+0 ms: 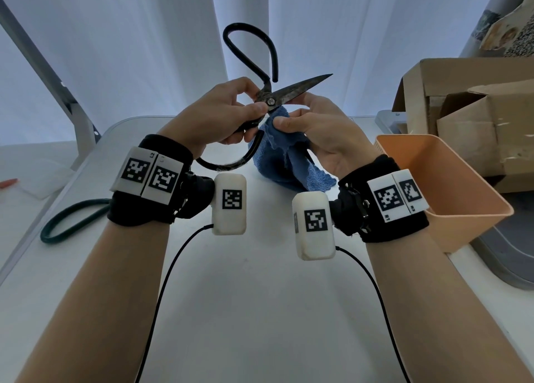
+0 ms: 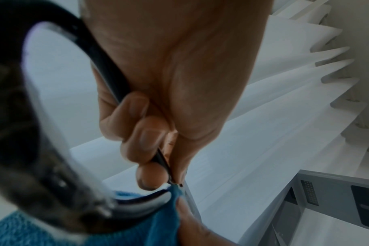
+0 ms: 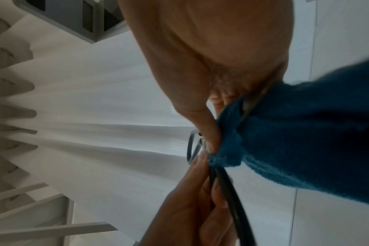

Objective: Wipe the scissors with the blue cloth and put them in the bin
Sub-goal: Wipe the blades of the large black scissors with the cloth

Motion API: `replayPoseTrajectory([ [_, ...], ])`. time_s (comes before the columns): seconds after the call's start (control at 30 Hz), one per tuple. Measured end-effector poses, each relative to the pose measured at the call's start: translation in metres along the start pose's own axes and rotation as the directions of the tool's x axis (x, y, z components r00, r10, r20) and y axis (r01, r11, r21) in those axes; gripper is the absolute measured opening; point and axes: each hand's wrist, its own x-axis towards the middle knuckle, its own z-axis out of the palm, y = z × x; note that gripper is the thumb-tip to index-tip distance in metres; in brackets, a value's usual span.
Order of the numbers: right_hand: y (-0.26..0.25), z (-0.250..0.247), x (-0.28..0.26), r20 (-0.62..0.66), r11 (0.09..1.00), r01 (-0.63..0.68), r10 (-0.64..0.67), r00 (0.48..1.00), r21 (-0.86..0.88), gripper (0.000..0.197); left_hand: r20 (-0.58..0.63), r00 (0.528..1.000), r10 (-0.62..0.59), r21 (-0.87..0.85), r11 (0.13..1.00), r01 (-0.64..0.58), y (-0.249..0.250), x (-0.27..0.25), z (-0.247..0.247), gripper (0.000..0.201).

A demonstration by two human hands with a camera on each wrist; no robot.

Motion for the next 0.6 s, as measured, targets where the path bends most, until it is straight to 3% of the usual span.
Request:
replayPoseTrajectory([
  [0.47, -0.0012, 0.0045, -0.0023, -0.058, 0.999, 0.030, -0.031, 0.998, -0.019, 0.035, -0.008, 1.000, 0.005, -0.022, 1.000, -0.005, 0.0000, -0.0002, -0.0017, 0.023],
  [0.6, -0.0021, 0.0034, -0.0027, -0.010, 1.000, 0.020, -0.020, 1.000, -0.007, 0.037, -0.013, 1.000, 0.015, -0.017, 1.000, -0.015, -0.0015, 0.0004, -0.0029, 0.022],
])
